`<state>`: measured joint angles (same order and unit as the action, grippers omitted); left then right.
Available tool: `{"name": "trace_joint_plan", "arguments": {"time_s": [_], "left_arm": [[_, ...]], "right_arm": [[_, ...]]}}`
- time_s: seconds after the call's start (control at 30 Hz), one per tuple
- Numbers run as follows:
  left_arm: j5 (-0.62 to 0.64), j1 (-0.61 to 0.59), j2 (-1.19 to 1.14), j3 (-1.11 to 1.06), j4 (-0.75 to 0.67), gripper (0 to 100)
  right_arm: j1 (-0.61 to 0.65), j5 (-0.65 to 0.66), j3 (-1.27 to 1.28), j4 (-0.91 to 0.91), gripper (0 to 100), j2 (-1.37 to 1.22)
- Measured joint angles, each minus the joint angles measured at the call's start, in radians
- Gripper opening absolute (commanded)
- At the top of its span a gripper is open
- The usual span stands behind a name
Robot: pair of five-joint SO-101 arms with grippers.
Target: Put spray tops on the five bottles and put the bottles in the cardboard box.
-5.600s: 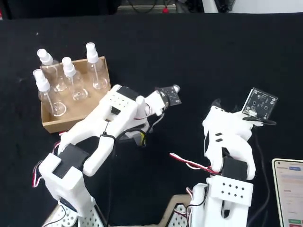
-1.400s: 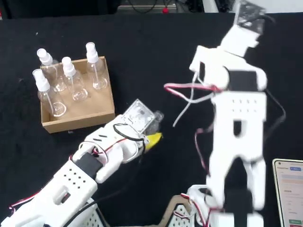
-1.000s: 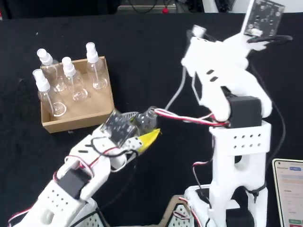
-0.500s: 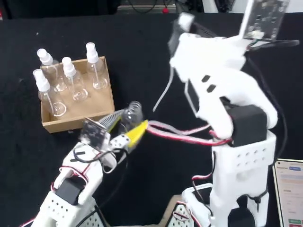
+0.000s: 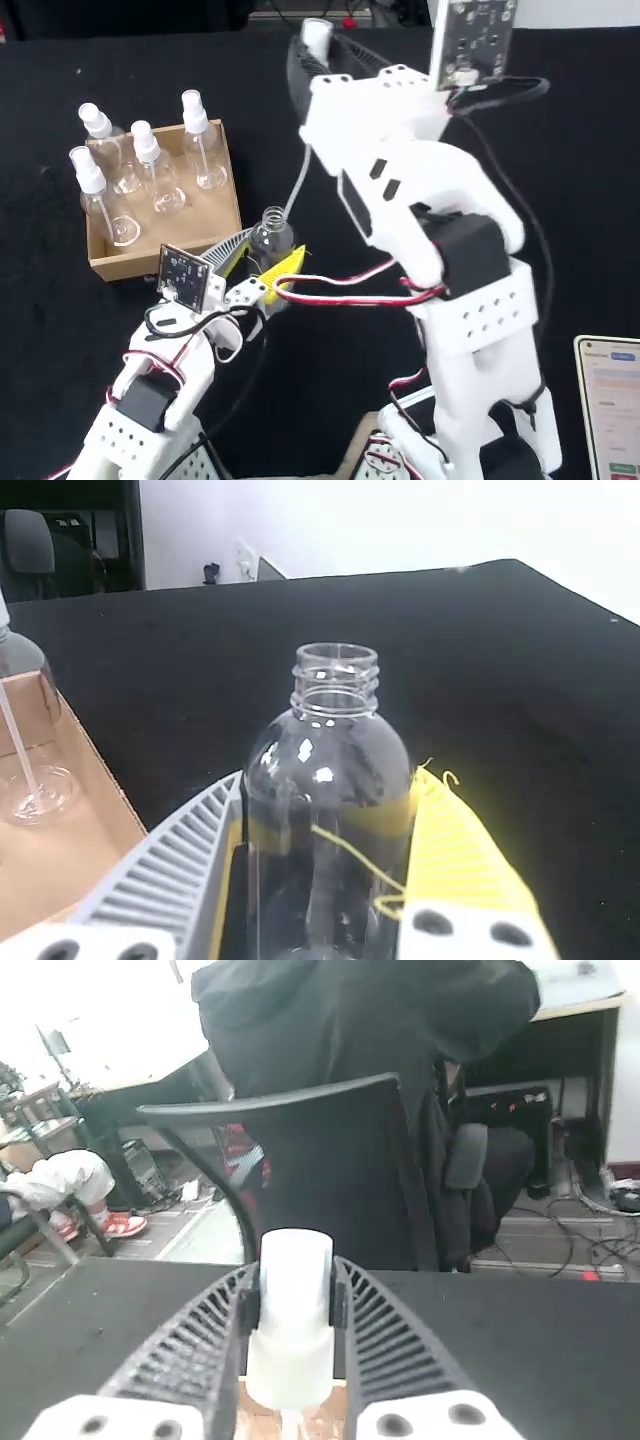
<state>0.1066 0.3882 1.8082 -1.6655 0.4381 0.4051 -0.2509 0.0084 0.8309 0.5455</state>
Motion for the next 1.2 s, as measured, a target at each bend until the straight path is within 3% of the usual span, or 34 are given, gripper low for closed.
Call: {"name": "trace_joint_plan", "arguments": {"time_s": [0.43, 1.2], "left_arm": [[0.0, 0.003, 0.0, 0.0, 0.0, 17], [0.002, 0.003, -0.002, 0.0, 0.0, 17]], "right_arm": [[0.023, 0.132, 0.247, -0.261, 1.2, 0.0], [0.104, 0.132, 0.249, -0.256, 1.1, 0.0]]}}
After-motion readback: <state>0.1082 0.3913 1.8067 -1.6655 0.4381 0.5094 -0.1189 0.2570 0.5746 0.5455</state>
